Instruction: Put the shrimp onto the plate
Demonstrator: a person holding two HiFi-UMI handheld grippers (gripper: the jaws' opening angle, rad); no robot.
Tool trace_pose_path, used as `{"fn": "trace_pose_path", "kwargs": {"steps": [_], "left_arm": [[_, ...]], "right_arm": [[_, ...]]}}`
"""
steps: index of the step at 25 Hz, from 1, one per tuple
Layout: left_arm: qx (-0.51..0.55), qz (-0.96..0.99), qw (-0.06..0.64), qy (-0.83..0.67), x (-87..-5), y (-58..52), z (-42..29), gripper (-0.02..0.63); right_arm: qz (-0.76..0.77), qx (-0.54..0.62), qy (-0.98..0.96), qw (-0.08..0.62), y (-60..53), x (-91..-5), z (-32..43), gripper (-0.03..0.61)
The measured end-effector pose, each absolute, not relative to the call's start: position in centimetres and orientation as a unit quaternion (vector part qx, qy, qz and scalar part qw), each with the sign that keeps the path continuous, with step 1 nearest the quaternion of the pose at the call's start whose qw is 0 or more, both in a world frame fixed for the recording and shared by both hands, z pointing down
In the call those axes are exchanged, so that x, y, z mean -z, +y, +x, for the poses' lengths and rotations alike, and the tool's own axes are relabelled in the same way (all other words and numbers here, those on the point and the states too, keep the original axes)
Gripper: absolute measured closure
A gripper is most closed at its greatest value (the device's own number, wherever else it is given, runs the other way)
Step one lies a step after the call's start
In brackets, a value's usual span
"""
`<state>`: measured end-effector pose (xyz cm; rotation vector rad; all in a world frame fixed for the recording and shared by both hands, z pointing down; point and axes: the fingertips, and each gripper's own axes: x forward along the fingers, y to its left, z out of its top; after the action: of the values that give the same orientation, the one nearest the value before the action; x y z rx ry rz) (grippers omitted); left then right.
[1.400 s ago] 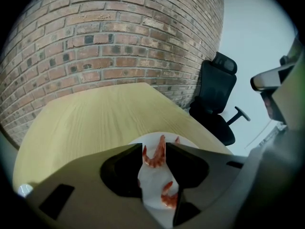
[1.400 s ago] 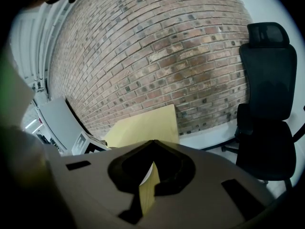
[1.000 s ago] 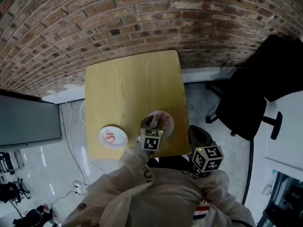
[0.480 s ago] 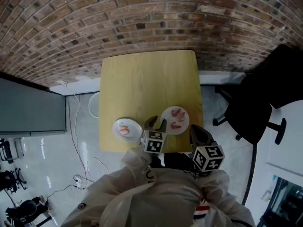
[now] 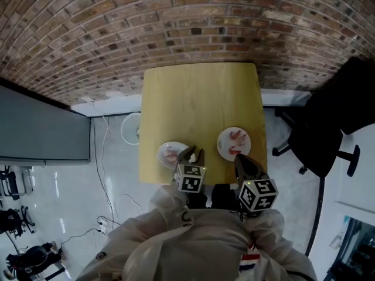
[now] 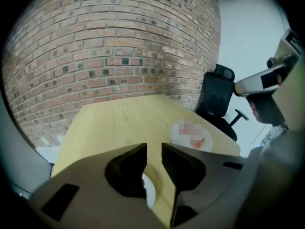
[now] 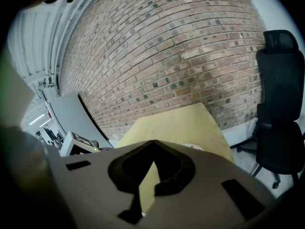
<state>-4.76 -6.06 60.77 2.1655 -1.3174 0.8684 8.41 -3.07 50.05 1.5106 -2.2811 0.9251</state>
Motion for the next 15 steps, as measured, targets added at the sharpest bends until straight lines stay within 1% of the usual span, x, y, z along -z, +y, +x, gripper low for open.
{"fn": "trace_pose_path", "kwargs": {"steps": [15], "left_arm": [[-0.308,0.788,0.215,-0.488,-59.2,-2.9,-12.7,0.549]], "right_arm": [[0.521,-0.309,-0.787,0.116,-0.4,-49.3,0.6,0.555]]}}
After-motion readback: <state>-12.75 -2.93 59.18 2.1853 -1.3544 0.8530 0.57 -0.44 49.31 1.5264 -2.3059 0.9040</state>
